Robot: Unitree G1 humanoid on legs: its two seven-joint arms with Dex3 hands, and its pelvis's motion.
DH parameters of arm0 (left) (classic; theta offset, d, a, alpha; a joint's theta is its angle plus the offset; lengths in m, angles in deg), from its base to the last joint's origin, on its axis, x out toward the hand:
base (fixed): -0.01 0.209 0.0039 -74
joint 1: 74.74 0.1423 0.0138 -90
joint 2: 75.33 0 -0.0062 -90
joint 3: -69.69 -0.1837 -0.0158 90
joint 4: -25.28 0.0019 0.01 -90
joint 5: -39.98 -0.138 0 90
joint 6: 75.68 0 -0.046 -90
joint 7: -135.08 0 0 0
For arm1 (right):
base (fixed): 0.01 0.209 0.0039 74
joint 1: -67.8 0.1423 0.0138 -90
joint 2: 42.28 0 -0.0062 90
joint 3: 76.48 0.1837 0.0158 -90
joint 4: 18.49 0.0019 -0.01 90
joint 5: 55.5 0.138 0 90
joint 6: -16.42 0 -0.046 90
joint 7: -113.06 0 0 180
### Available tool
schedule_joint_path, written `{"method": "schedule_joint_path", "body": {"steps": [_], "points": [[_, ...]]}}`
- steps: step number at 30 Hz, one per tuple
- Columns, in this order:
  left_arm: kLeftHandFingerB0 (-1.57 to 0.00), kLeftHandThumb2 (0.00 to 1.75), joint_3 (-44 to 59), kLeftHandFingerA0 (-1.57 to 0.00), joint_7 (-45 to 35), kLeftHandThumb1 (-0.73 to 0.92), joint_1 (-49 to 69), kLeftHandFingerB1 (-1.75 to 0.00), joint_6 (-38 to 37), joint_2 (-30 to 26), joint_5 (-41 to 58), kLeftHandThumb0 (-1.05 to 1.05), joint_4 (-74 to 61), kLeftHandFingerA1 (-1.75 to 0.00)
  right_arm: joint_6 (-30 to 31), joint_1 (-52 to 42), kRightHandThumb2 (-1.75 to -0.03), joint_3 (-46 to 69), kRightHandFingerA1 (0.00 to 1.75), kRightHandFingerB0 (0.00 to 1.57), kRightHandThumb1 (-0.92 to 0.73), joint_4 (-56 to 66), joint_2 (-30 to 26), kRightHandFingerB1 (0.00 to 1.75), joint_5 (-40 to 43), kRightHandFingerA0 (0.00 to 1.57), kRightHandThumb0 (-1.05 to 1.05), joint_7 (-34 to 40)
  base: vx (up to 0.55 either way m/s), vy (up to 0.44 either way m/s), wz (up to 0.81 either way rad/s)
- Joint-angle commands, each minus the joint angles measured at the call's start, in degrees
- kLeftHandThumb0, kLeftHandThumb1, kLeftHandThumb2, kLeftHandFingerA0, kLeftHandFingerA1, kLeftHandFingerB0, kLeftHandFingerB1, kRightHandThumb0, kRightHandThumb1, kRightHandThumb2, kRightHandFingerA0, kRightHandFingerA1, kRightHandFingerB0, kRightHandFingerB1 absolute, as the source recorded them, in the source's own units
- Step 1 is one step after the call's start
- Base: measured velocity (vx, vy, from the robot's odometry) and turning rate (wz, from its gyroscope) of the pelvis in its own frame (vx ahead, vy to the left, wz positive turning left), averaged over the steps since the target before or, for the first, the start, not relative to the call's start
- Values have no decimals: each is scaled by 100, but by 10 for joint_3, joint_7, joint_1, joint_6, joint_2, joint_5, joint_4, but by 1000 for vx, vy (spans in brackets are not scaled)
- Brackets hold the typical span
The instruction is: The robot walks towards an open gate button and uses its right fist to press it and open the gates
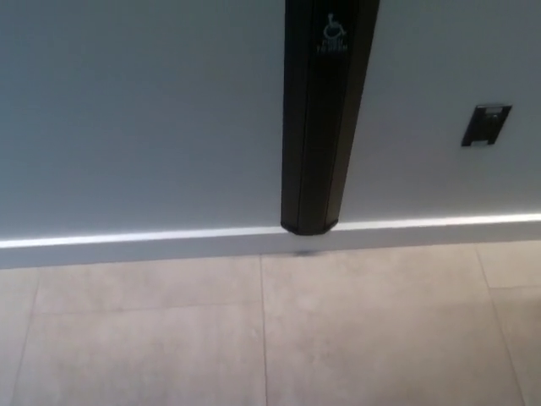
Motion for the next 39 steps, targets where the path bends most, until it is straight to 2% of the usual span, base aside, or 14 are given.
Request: {"method": "schedule_joint_path", "body": {"steps": [1,6,7,13,14,16,17,24,32,35,36,37,39], "points": [[-100,103,1,-102,21,52,-2,-69,-19,-7,1,1,4,-95,-10,-2,-87,3,87,81,-71,3,-2,66,8,104,14,-4,229,179,40],[-101,103,0,-100,15,50,-3,-69,-12,-11,3,0,2,-95,-12,-8,-90,3,86,80,-69,12,-1,65,5,103,16,-2,278,198,-10],[-99,108,0,-101,16,47,-2,-69,-12,-11,3,3,2,-94,-13,-6,-86,3,86,79,-70,9,-1,65,4,104,15,-1,210,78,10],[-99,103,1,-101,12,50,-5,-69,-12,-11,6,3,2,-94,-7,0,-84,2,88,80,-72,12,0,66,4,103,12,-2,212,7,8],[-98,102,2,-101,13,51,-6,-69,-11,-11,7,3,1,-93,-7,4,-111,2,97,74,-59,11,0,79,3,101,13,1,224,-70,12],[-98,102,2,-101,12,51,-7,-69,-11,-11,8,3,-1,-93,-8,8,-111,3,97,74,-59,9,0,79,2,101,13,4,178,-143,16],[-99,105,3,-101,12,46,-7,-69,-12,-11,8,4,-1,-93,-9,9,-89,3,89,80,-70,8,0,67,3,105,15,4,305,-138,13],[-99,105,3,-103,10,46,-6,-71,-13,-9,8,6,2,-97,-10,6,-91,7,87,82,-69,10,0,67,8,105,14,0,258,-187,-3],[-96,95,0,-101,12,54,-8,-68,-6,-9,5,1,1,-94,-9,4,-91,11,87,81,-68,27,5,67,14,104,17,-4,235,117,-13],[-95,96,-1,-100,14,53,-9,-68,-7,-9,5,2,-1,-92,-3,5,-91,11,85,80,-68,37,6,67,12,102,16,-5,279,227,9],[-98,109,0,-102,13,45,-9,-67,-9,-9,6,4,-1,-91,-3,4,-90,13,87,80,-70,40,6,67,15,102,14,-7,269,131,-1],[-101,116,-1,-106,15,42,-9,-69,-8,-9,5,1,0,-103,-3,5,-89,14,86,82,-71,41,7,67,19,103,15,-9,202,90,9],[-102,114,-5,-109,21,46,-9,-71,-6,-12,0,0,0,-109,2,7,-91,15,84,81,-68,41,7,66,17,103,16,-7,187,67,9]]}}
